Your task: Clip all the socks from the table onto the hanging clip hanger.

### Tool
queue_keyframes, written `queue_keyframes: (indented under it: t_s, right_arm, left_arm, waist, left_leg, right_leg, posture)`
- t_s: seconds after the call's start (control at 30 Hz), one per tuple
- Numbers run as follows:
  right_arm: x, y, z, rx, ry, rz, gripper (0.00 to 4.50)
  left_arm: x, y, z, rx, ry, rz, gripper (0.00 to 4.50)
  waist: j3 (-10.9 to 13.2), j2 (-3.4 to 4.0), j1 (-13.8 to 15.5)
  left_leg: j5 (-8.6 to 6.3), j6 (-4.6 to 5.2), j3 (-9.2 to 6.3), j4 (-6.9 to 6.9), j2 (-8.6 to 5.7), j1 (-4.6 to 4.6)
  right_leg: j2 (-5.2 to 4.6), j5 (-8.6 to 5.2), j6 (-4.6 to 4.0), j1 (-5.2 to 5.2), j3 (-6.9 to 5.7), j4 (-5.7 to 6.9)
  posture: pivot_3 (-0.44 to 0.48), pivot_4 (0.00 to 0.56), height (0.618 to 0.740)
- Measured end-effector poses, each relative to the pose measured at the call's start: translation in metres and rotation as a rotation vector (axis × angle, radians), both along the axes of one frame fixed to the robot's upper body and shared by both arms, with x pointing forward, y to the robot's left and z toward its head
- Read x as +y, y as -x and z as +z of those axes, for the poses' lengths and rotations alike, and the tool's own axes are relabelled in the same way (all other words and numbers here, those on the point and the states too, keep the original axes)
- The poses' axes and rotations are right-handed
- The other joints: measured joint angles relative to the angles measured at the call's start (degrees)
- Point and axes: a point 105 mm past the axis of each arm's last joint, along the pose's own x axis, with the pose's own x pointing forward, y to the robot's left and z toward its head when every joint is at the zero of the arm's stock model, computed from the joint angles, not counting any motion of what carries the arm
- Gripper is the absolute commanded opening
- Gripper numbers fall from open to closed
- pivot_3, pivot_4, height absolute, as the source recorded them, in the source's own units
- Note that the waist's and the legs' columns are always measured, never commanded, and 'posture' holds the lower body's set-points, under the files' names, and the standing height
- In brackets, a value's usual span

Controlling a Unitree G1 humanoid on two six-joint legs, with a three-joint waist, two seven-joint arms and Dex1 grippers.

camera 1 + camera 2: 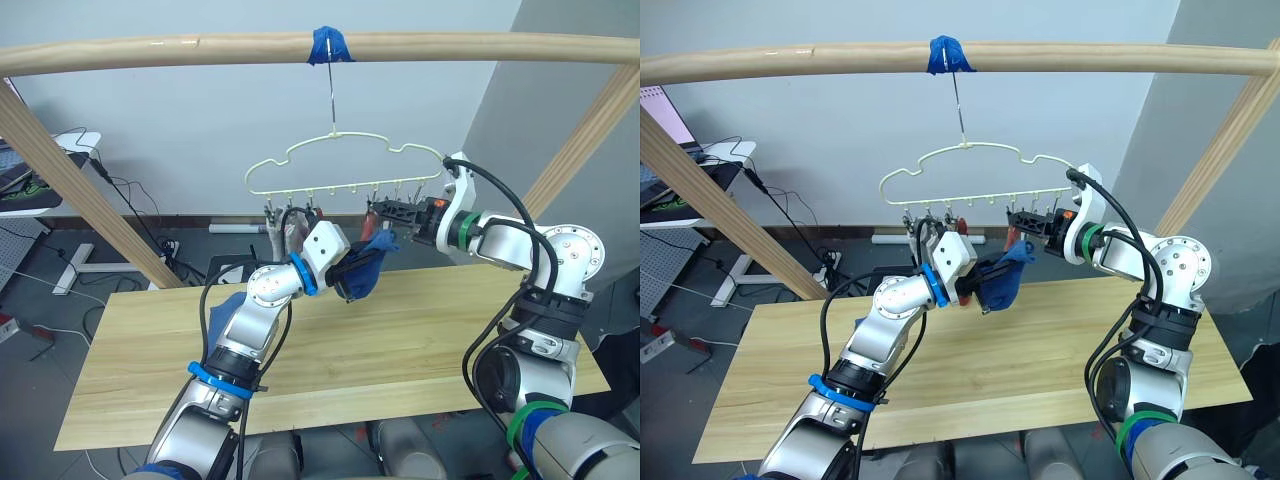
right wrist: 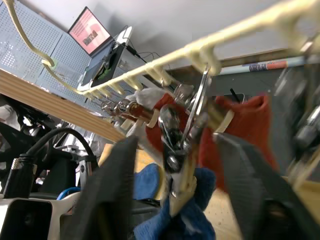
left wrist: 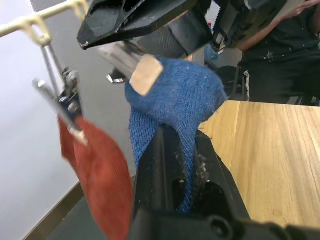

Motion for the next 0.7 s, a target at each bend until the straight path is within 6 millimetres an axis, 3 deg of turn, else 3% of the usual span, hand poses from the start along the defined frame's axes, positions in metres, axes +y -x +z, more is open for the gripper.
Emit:
queue_keyframes:
  t_s: [0.07, 0.1, 0.27, 0.4, 0.5, 0.7]
  right_arm:
    - [-0.004, 0.0, -0.002, 0.006, -0.007, -0.011, 4.34]
    - [-0.007, 0.001, -0.003, 0.011, -0.007, -0.02, 4.46]
    - [-0.04, 0.012, 0.001, -0.036, 0.047, -0.073, 4.46]
    - [-0.052, 0.024, 0.006, -0.096, 0.088, -0.071, 4.46]
    - [-0.066, 0.041, 0.005, -0.214, 0.222, -0.096, 4.46]
    - [-0.061, 0.054, 0.001, -0.444, 0.366, -0.101, 4.5]
  left_arm:
    - [0.0, 0.0, 0.0, 0.0, 0.0, 0.0, 0.0]
    - [0.0, 0.0, 0.0, 0.0, 0.0, 0.0, 0.0]
    - [-0.001, 0.0, 0.002, -0.009, 0.001, -0.004, 0.0]
    - [-0.003, -0.002, 0.003, -0.015, 0.001, -0.008, 0.0]
    - [-0.006, -0.001, 0.003, -0.006, 0.006, -0.023, 0.0]
    - [-0.004, -0.005, -0.002, 0.084, 0.043, -0.02, 1.67]
  waist:
    - [0.0, 0.0, 0.03]
    - [0.0, 0.0, 0.03]
    - [0.01, 0.01, 0.29]
    - [0.01, 0.01, 0.07]
    - [0.02, 0.03, 0.24]
    - [0.02, 0.03, -0.76]
  left_leg:
    - [0.0, 0.0, 0.0, -0.04, 0.0, -0.01]
    - [0.0, 0.0, 0.0, -0.06, 0.0, -0.02]
    - [0.0, 0.0, 0.0, -0.27, 0.0, -0.05]
    - [0.0, 0.0, 0.05, -0.45, 0.0, 0.01]
    - [0.0, 0.0, 0.02, -0.52, 0.0, 0.0]
    - [0.0, -0.01, 0.14, -0.52, 0.0, 0.08]
  right_leg:
    - [0.0, 0.0, 0.01, 0.0, 0.0, -0.06]
    - [0.0, 0.01, 0.01, 0.0, 0.0, -0.09]
    - [-0.02, 0.01, 0.01, 0.0, -0.02, -0.33]
    - [-0.03, 0.0, 0.01, 0.0, 0.01, -0.39]
    - [-0.03, -0.07, 0.09, -0.01, -0.02, -0.43]
    - [-0.04, -0.06, 0.11, -0.01, 0.06, -0.41]
  posture:
    - [-0.168, 0.144, 0.74]
    - [-0.168, 0.144, 0.74]
    - [-0.179, 0.147, 0.74]
    - [-0.2, 0.149, 0.74]
    - [-0.22, 0.154, 0.74]
    - [-0.23, 0.156, 0.74]
